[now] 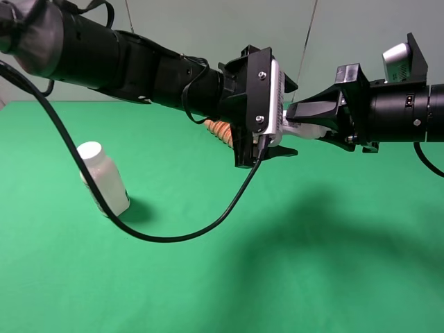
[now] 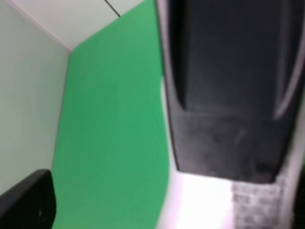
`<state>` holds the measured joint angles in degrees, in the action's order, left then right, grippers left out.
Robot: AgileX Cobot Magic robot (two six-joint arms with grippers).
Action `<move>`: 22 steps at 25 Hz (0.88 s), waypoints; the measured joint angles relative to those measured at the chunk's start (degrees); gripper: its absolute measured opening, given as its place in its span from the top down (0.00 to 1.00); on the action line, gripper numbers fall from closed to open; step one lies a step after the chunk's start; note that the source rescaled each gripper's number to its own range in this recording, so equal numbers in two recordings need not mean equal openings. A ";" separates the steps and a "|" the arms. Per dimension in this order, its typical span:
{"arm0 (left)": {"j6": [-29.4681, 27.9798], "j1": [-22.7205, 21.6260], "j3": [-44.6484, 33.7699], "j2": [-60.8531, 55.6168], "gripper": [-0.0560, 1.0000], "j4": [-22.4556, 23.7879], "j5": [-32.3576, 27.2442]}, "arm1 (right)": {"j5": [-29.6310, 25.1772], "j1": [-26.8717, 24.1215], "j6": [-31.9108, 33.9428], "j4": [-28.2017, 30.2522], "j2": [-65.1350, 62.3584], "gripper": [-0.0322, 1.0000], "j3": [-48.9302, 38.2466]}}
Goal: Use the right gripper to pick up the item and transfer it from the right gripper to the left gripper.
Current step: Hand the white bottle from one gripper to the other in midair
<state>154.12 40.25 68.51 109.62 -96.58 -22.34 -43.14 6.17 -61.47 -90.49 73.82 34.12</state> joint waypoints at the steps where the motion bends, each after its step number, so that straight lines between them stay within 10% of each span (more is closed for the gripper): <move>1: 0.05 0.00 0.30 0.21 0.09 -0.28 0.00 | 0.00 0.00 0.00 0.00 0.00 0.93 0.00; 7: 0.23 0.00 0.66 0.39 0.23 -0.51 0.13 | 0.04 0.00 0.00 0.40 0.00 0.93 0.00; 11: -0.81 0.06 0.66 0.57 0.79 -0.06 0.68 | 0.58 0.00 -0.02 -0.31 0.00 0.93 0.05; 22: -4.55 0.25 0.66 0.81 0.79 2.91 0.99 | 1.14 0.00 -0.09 -0.16 0.01 0.93 0.05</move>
<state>149.57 40.51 69.17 110.43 -93.67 -21.34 -42.00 6.17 -61.56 -90.65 73.83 34.18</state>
